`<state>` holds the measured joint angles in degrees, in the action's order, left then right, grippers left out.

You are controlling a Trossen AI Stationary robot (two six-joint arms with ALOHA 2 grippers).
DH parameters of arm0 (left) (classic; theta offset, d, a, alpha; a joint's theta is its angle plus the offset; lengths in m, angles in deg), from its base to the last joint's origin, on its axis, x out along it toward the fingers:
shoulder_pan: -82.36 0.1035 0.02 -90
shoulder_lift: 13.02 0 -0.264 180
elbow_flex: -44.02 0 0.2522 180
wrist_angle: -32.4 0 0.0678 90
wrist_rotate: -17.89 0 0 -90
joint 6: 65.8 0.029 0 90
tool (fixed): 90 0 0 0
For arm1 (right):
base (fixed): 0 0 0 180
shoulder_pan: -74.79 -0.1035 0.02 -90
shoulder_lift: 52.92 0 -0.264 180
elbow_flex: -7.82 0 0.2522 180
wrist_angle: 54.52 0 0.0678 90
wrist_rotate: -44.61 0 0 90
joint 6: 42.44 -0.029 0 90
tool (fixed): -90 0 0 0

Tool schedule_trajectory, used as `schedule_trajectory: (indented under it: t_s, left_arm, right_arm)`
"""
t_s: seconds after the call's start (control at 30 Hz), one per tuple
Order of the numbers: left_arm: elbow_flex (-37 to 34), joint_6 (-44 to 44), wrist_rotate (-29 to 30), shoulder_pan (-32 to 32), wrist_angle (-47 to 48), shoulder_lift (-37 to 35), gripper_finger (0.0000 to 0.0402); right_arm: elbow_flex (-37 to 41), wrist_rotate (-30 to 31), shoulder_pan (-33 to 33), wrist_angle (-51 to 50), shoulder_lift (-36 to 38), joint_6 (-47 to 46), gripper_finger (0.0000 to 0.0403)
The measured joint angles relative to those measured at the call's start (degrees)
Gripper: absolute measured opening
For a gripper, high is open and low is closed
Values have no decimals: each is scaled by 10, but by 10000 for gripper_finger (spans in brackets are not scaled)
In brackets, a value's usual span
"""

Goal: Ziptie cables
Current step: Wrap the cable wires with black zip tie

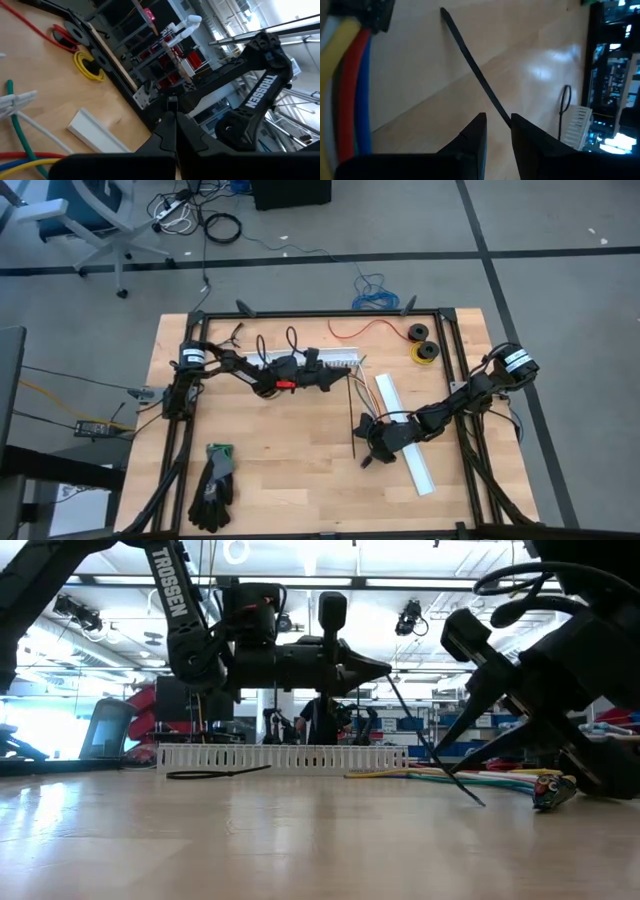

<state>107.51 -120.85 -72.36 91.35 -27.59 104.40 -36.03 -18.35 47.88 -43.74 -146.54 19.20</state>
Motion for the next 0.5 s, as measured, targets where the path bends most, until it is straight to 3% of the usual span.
schedule_trajectory:
  t_s: [0.5]
  left_arm:
    - [0,-7,15,0,0,0,1]
  right_arm:
    - [1,-42,6,14,0,46,74]
